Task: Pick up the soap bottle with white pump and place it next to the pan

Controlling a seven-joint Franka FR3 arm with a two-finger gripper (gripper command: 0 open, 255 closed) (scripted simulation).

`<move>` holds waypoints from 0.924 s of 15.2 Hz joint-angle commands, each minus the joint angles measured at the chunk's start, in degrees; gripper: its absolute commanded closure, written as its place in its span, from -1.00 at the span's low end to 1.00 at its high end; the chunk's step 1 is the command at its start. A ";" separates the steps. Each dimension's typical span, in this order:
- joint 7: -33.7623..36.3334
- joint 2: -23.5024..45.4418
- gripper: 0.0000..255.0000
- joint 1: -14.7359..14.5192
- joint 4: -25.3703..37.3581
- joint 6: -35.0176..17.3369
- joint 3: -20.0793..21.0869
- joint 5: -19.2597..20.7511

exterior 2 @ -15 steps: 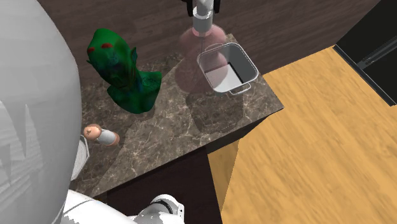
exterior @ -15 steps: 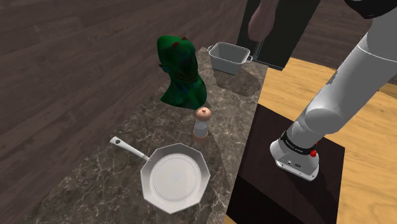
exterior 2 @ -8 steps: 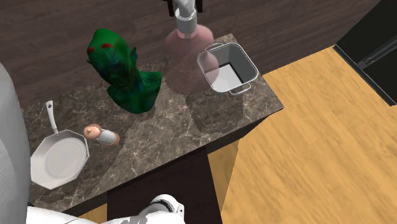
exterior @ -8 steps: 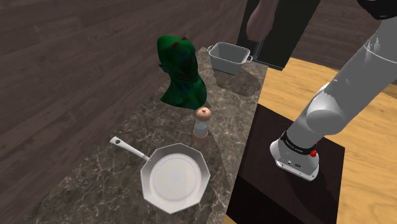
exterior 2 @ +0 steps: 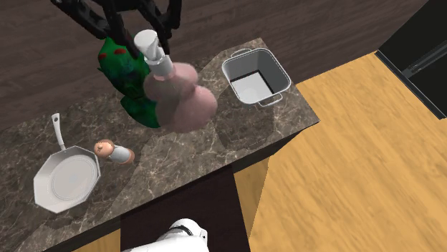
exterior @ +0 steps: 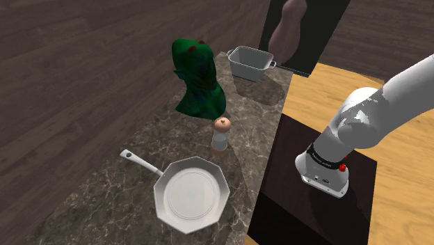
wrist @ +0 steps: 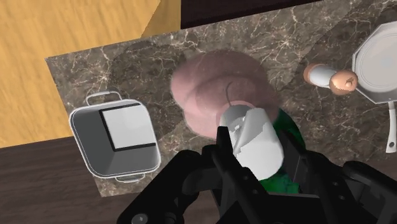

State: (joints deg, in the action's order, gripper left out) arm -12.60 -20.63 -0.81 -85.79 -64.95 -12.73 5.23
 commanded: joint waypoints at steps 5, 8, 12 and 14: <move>9.33 -8.16 1.00 -1.44 -10.82 -2.25 6.94 -1.96; 13.65 -11.29 1.00 -2.11 -15.00 -3.17 10.28 -3.64; 19.25 -14.63 1.00 -2.98 -19.58 -4.39 14.79 -6.38; 22.02 -15.96 1.00 -3.46 -21.46 -5.02 17.06 -7.89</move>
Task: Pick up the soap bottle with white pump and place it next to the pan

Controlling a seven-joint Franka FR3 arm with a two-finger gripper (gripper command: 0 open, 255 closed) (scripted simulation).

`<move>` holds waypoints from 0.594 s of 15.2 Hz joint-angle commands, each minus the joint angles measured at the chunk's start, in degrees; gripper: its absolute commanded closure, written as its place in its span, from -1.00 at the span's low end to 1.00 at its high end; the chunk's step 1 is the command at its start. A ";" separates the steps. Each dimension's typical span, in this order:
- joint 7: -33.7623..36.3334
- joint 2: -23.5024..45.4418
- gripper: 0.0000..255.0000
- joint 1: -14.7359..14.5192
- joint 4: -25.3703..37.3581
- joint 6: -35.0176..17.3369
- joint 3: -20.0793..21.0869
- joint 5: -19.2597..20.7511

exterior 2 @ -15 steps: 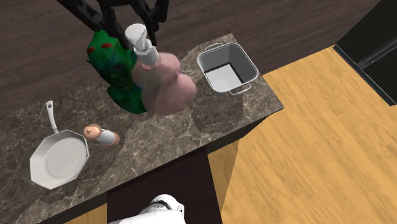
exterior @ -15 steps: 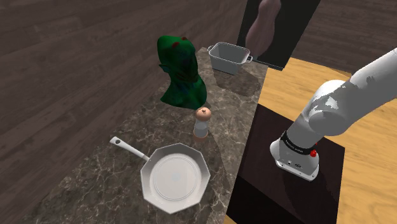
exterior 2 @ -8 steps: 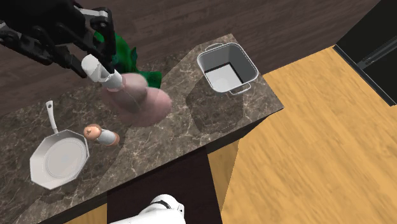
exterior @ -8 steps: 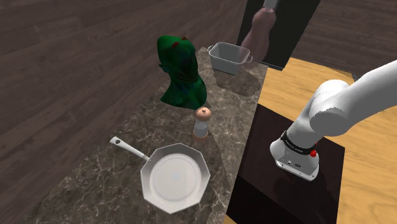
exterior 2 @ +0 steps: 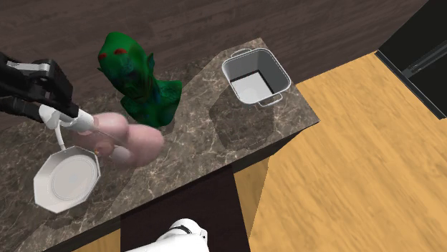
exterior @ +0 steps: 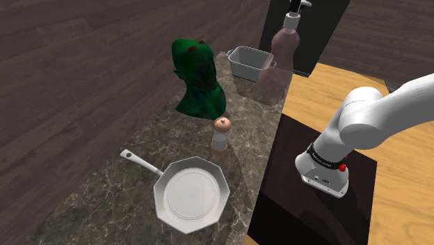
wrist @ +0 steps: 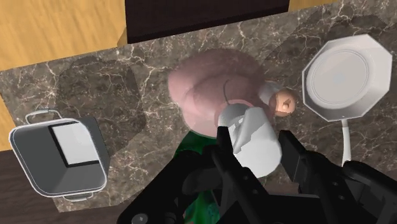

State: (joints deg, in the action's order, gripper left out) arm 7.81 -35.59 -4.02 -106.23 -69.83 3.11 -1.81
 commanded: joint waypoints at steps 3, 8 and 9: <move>5.70 -2.56 1.00 -0.98 -3.37 -1.14 4.71 -3.24; 12.49 -4.02 1.00 -2.16 -6.05 -3.06 10.72 -7.40; 13.85 -4.14 1.00 -2.40 -6.40 -3.49 11.96 -8.23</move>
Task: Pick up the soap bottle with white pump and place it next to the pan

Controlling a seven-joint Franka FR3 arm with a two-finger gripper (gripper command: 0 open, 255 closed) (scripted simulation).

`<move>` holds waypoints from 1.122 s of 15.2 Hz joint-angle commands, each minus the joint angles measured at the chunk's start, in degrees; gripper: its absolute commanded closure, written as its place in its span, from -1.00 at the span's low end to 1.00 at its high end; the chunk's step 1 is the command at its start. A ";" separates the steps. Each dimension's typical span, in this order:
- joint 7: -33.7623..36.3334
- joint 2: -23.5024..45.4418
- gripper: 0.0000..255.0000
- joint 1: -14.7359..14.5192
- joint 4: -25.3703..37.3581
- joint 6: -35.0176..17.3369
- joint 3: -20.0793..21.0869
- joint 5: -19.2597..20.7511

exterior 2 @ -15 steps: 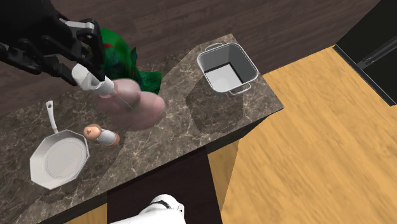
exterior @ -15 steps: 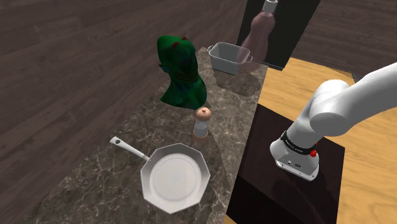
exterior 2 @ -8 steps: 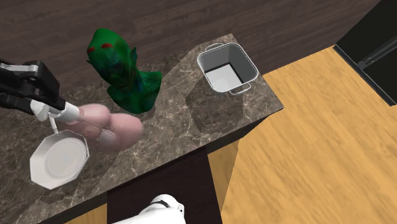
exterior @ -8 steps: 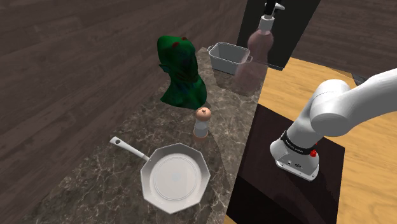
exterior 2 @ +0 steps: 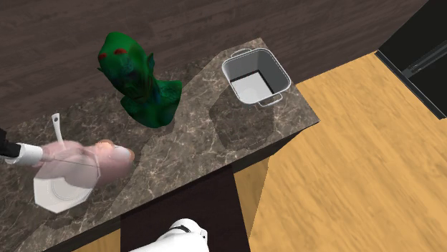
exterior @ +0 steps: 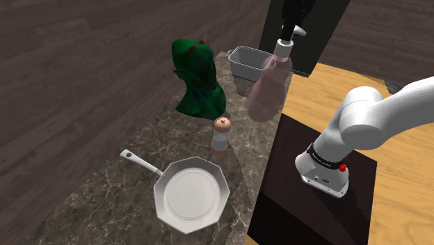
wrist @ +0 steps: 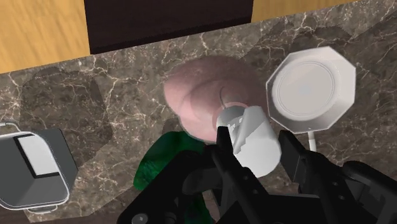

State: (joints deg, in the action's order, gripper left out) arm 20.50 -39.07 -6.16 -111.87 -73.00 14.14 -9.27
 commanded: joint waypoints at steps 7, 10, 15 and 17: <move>10.65 0.25 1.00 -1.51 -1.51 -3.77 10.05 -6.21; 14.76 1.57 1.00 -1.76 -0.91 -5.50 14.26 -8.14; 21.79 5.11 1.00 -1.57 1.33 -8.70 21.86 -10.44; 24.69 7.01 1.00 -1.15 2.67 -10.06 25.23 -10.93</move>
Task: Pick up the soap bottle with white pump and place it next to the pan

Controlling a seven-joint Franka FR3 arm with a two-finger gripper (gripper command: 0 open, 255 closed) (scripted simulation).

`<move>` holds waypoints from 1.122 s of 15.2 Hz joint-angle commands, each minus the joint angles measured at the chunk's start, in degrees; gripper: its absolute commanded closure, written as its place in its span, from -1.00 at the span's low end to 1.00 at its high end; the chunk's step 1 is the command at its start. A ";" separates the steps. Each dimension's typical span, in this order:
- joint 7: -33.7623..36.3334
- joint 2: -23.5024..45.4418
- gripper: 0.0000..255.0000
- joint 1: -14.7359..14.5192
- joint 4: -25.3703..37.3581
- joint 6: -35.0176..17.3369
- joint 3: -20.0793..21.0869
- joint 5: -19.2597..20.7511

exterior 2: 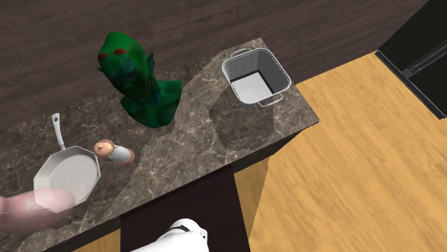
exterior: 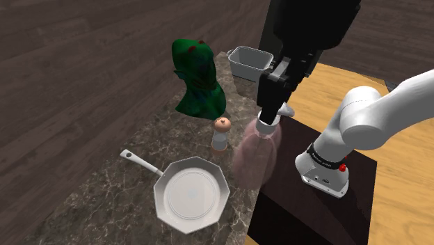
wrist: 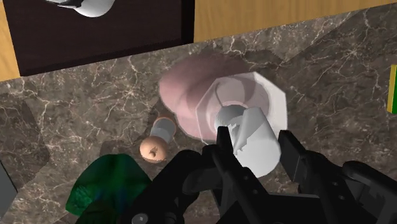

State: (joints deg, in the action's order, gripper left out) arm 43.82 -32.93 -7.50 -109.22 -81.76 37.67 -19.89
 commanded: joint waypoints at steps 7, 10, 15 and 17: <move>12.88 10.47 1.00 3.56 6.77 -6.43 16.08 1.41; 19.28 16.97 1.00 6.71 10.69 -8.75 25.06 5.15; 45.11 49.39 1.00 3.27 19.58 -9.44 46.11 35.49; 47.09 52.19 1.00 -9.75 24.03 -8.85 35.87 37.56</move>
State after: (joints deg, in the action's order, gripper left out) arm 88.30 15.96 -11.88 -87.34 -91.02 76.11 14.32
